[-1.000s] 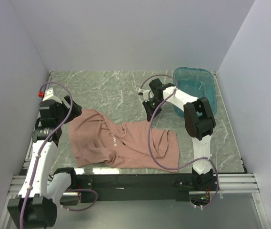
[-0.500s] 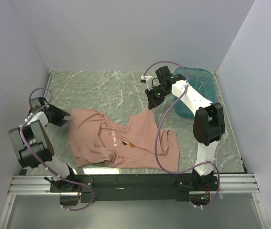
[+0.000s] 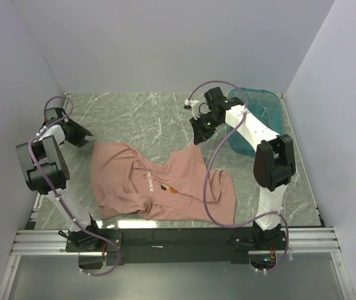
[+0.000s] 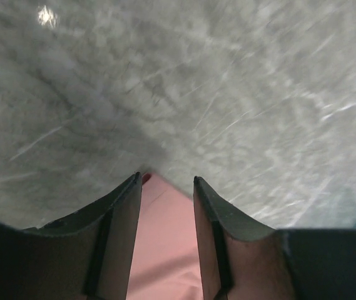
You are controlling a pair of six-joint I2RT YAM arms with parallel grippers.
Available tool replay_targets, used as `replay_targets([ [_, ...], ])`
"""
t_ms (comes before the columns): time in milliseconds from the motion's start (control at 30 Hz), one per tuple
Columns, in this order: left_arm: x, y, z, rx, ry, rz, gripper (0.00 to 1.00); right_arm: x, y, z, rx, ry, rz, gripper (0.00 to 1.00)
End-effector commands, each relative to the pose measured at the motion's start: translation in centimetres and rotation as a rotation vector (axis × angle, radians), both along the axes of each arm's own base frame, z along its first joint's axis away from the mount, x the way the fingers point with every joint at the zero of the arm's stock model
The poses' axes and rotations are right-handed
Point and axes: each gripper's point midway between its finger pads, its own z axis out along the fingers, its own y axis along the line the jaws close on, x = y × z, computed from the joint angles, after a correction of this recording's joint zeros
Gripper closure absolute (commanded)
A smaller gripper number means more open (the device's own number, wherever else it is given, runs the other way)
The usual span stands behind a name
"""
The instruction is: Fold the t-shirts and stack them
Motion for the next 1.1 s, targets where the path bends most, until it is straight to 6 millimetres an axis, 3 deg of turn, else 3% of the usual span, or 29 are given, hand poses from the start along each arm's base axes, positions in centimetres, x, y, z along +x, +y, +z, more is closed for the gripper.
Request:
replay_targets([
  [0, -0.8, 0.2, -0.2, 0.111, 0.060, -0.068, 0.56, -0.2, 0.2, 1.9, 0.034, -0.041, 0.022, 1.00],
  [133, -1.8, 1.1, -1.2, 0.212, 0.130, -0.118, 0.56, -0.3, 0.2, 1.8, 0.036, -0.036, 0.028, 1.00],
  [467, -2.1, -0.6, -3.7, 0.224, 0.220, -0.242, 0.61, -0.6, 0.0, 1.6, 0.046, -0.020, 0.025, 1.00],
  [800, -3.0, -2.2, -4.7, 0.254, 0.286, -0.315, 0.60, -0.6, 0.0, 1.3, 0.046, -0.011, 0.026, 1.00],
  [1067, -4.7, -1.8, -6.5, 0.364, 0.425, -0.319, 0.67, -0.6, -0.1, 1.6, 0.051, -0.014, 0.025, 1.00],
])
